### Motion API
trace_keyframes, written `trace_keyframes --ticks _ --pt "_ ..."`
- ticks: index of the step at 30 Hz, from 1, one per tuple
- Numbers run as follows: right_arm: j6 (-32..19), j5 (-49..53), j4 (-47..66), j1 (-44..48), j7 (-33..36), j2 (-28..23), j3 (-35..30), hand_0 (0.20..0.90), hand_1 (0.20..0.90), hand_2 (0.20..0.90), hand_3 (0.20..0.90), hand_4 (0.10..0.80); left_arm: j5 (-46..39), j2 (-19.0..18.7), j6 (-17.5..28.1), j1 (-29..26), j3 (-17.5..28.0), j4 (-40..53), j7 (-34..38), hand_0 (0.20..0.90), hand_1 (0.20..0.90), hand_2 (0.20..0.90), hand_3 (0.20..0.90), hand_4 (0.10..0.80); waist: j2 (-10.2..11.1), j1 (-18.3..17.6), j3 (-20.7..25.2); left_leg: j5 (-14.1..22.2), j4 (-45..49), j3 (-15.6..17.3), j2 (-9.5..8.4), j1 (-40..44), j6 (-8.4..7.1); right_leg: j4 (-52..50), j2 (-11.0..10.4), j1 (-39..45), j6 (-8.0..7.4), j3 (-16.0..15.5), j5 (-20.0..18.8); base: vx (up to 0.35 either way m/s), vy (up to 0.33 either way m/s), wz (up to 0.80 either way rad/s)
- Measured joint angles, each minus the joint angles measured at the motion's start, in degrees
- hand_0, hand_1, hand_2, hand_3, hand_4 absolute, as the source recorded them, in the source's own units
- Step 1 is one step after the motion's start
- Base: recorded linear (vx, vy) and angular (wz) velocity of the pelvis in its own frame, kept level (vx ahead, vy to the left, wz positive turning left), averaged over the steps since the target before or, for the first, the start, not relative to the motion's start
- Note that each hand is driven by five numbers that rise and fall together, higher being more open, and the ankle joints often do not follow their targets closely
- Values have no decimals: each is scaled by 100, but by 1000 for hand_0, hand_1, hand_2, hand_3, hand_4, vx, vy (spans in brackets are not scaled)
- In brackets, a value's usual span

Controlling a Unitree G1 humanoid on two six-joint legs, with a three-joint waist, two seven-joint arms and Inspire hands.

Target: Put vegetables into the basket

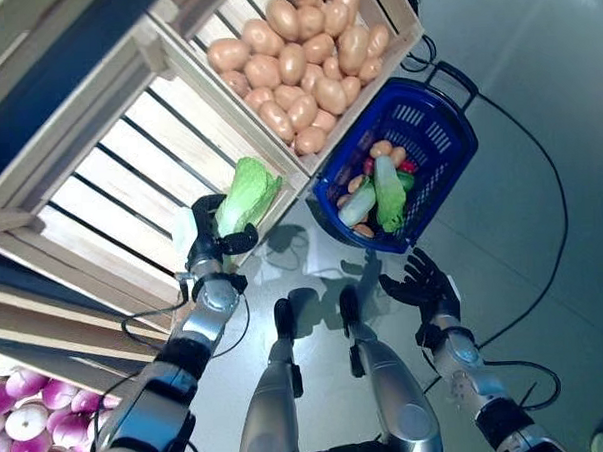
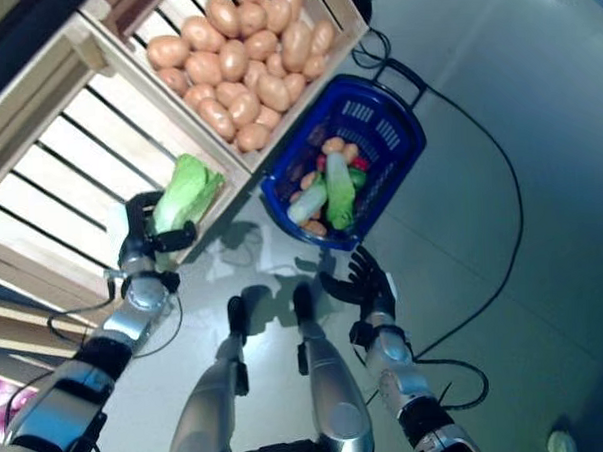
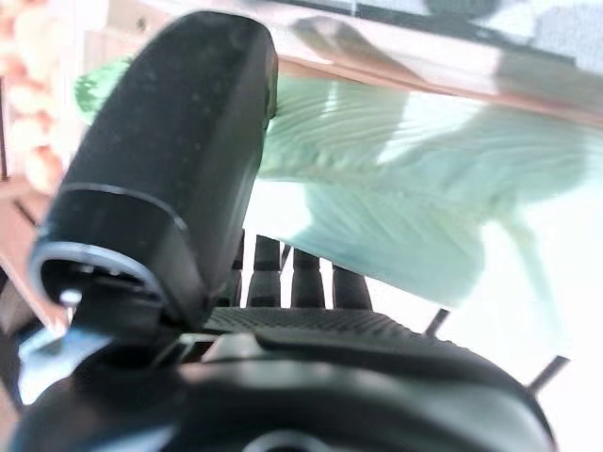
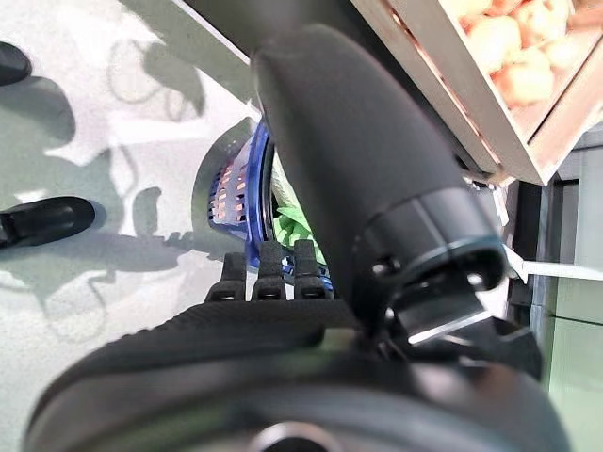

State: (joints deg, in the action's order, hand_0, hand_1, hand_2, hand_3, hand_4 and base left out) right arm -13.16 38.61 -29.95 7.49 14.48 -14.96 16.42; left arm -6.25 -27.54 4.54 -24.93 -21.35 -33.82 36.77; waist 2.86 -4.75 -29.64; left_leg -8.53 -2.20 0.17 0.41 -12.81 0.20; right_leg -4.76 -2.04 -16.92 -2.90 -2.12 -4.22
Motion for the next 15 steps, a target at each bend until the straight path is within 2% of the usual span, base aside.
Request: trace_keyframes --ticks 2,5,9,12,15 --pt "2 -11 50 -262 -20 3 -196 900 900 900 900 800 90 104 24 531 120 558 -14 300 300 300 300 400 -186 111 62 11 -89 -18 -1 223 13 143 -3 254 -7 -22 3 135 28 6" --pt "25 -235 102 -500 -36 1 -419 900 900 900 900 800 170 247 133 1014 337 938 -20 300 300 300 300 400 -444 227 198 31 -190 -55 -3 454 38 292 -9 538 -24 -64 13 140 11 8" --pt "56 -481 352 -882 -153 51 -698 900 900 900 900 800 121 422 323 1671 937 1762 -196 300 300 300 300 400 -691 308 367 85 -287 -197 4 850 33 620 -6 1101 -25 -232 10 138 7 18" --pt "66 -496 380 -1097 -223 51 -731 900 900 900 900 800 -158 458 579 1969 1111 2076 -324 300 300 300 300 400 -773 329 710 127 -287 -305 -6 905 26 788 -8 1276 -26 -324 9 101 -12 20" --pt "135 -692 450 -1322 -236 156 -828 900 900 900 900 800 -945 785 892 2287 1311 2404 -670 300 300 300 300 400 -757 380 991 170 -288 -324 -17 1047 45 977 -5 1523 -31 -338 1 61 -24 5"
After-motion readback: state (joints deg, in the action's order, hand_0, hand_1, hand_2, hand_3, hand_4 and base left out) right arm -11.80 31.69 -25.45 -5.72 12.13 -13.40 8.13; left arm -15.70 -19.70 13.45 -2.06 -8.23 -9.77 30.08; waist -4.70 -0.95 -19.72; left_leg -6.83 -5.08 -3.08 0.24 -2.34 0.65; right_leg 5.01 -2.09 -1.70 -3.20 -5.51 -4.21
